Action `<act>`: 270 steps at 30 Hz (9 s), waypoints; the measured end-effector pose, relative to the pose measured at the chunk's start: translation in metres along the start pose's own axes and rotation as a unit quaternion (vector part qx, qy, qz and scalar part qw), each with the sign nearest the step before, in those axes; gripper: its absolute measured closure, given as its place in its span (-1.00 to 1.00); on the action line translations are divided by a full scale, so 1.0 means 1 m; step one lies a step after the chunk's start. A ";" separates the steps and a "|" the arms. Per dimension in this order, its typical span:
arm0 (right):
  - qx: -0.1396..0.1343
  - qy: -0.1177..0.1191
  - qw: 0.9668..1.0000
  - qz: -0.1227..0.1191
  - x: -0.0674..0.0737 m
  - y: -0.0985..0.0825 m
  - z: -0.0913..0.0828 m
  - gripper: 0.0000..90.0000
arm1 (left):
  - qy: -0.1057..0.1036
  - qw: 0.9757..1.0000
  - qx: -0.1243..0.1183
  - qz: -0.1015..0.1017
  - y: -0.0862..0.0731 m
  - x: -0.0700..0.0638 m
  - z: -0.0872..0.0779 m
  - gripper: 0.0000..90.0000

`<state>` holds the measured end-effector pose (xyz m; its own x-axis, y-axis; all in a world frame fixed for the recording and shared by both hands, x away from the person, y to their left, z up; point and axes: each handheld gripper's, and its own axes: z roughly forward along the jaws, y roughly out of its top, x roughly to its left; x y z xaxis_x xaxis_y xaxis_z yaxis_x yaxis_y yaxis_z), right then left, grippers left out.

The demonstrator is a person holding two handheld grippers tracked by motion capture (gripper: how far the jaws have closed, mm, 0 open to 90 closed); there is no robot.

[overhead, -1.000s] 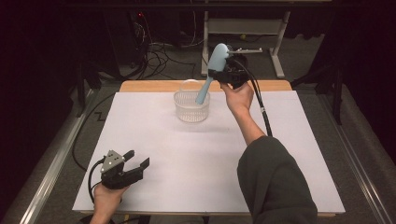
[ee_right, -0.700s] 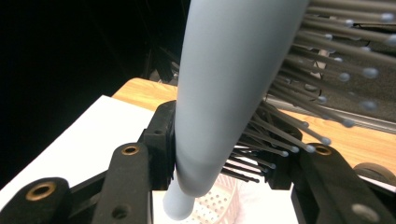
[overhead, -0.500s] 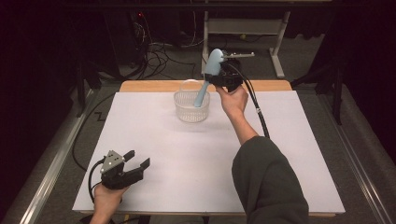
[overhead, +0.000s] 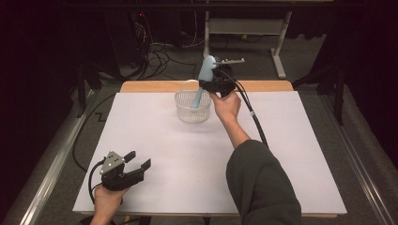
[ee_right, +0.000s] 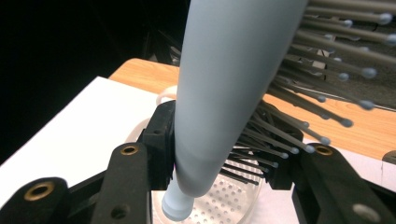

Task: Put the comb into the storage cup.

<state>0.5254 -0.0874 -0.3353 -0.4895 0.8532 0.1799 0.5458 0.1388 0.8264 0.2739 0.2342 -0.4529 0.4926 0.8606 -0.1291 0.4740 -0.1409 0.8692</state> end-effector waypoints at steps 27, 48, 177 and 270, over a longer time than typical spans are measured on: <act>0.017 -0.013 1.000 0.003 0.008 -0.019 0.027 0.15 | 0.002 1.000 -0.003 -0.001 0.000 0.000 -0.002 -0.31; 0.049 -0.015 0.999 -0.002 -0.009 -0.029 0.014 0.02 | 0.011 1.000 0.002 0.003 0.000 -0.001 0.001 -0.32; -0.008 -0.043 0.997 -0.063 -0.058 -0.063 -0.091 -0.34 | 0.020 1.000 -0.003 0.000 -0.001 0.000 -0.002 -0.31; -0.077 -0.032 0.996 -0.027 -0.105 -0.167 -0.211 -0.47 | 0.025 1.000 0.000 -0.008 -0.002 0.000 0.000 -0.31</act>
<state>0.3420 -0.3061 -0.3790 -0.4681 0.8778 0.1018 0.4057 0.1112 0.9072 0.2728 0.2343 -0.4549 0.4490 0.8856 -0.1186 0.4815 -0.1280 0.8671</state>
